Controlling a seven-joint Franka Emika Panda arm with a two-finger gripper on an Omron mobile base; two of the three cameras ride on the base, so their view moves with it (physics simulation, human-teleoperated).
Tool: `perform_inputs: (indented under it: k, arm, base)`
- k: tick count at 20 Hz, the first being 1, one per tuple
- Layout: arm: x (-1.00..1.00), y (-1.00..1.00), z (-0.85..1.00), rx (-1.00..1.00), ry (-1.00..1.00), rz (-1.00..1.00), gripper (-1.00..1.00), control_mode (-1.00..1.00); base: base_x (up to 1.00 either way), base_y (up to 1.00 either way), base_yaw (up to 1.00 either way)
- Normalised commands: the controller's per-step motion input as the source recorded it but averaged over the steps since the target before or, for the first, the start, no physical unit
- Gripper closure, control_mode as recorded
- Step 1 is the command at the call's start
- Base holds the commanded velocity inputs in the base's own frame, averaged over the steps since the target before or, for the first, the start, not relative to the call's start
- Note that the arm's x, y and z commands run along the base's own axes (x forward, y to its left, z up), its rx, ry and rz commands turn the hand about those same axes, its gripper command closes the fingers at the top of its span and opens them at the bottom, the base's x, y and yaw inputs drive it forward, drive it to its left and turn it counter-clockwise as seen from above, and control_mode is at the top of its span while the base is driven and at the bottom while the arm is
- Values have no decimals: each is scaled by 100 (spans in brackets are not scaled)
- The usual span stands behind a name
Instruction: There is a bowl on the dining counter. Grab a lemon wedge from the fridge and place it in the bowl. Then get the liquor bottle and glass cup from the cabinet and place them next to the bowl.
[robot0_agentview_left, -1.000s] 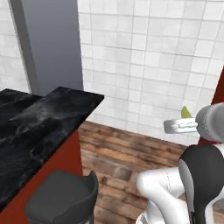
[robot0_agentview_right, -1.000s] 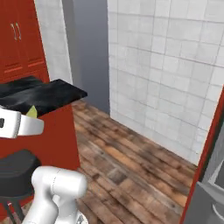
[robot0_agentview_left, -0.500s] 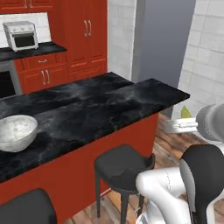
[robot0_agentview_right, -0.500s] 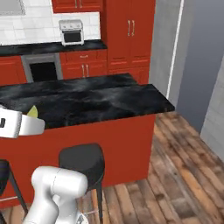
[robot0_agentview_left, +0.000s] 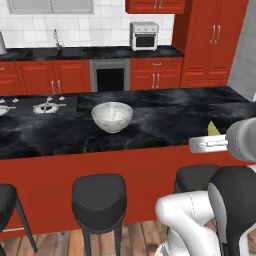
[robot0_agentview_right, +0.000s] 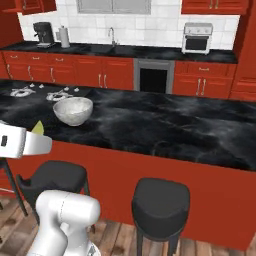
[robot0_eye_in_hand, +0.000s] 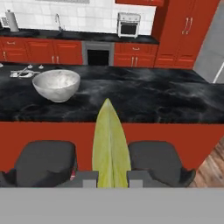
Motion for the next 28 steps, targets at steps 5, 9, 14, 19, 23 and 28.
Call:
perform_inputs:
  k: [5,9,14,19,23,28]
  arm:
    - [0,0,0,0,0,0,100,100]
    - [0,0,0,0,0,0,100,100]
    - [0,0,0,0,0,0,100,100]
    - [0,0,0,0,0,0,100,100]
    - [22,4,4,0,4,0,100,-100]
    - [86,11,24,3,16,2,100,-100]
  base:
    - [34,36,52]
    - [69,15,17]
    - [76,3,2]
    - [85,18,0]
    - [66,19,0]
    - [0,0,0]
